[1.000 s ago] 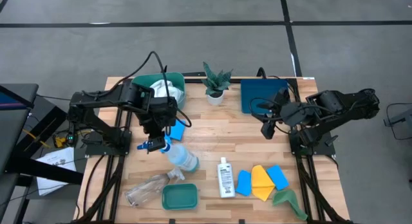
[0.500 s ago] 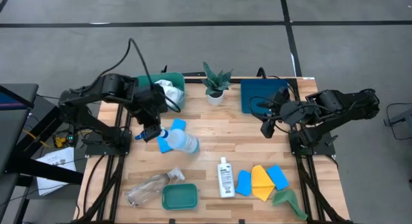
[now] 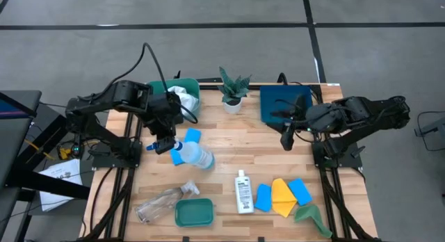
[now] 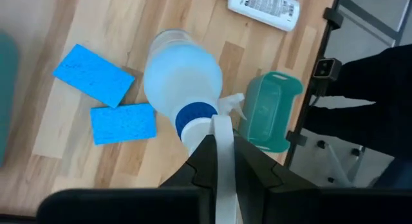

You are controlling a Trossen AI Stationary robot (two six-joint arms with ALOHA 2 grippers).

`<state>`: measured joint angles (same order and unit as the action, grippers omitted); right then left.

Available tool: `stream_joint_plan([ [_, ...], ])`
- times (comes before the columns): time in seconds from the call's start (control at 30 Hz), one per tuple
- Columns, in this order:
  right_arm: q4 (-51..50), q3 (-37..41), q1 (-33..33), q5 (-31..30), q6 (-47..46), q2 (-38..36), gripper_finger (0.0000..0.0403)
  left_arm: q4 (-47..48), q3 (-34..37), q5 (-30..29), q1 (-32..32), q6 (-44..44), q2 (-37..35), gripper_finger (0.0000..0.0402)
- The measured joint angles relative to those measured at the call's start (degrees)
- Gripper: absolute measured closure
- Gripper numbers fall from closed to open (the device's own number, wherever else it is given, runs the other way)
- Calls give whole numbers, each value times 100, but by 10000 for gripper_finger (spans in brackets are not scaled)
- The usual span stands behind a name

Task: Pick & Place Kitchen Items
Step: Put the white spray bottle into the blue bin

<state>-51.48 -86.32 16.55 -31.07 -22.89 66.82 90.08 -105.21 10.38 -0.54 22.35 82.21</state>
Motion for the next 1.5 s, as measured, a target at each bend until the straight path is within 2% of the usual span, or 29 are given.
stream_joint_plan([
  [0.07,610,-13,-99,408,430,118,218,3,0,-43,3,-34,-7,380],
  [0.17,1305,-9,-370,1358,939,407,218,-18,0,-108,2,-74,-7,380],
  [0.3,1990,-5,-817,2538,1125,893,218,-4,0,-237,-33,-133,-7,380],
  [0.43,2621,-2,-1116,3312,1130,1364,210,-6,0,-389,-107,-225,-7,380],
  [0.53,2865,-91,-1261,3744,1207,1690,189,-4,0,-451,-155,-263,-7,380],
  [0.73,3539,-331,-1304,3840,1952,2376,130,-13,0,-538,-254,-302,-7,380],
  [0.9,3723,-670,-1409,3867,2084,2983,100,-5,0,-553,-264,-402,-7,380],
  [1.2,3886,-1474,-1523,4063,2203,4138,96,-7,0,-609,-262,-543,-9,380],
  [1.5,3977,-2081,-1555,4287,2268,4898,96,-6,-2,-647,-262,-544,-13,380],
])
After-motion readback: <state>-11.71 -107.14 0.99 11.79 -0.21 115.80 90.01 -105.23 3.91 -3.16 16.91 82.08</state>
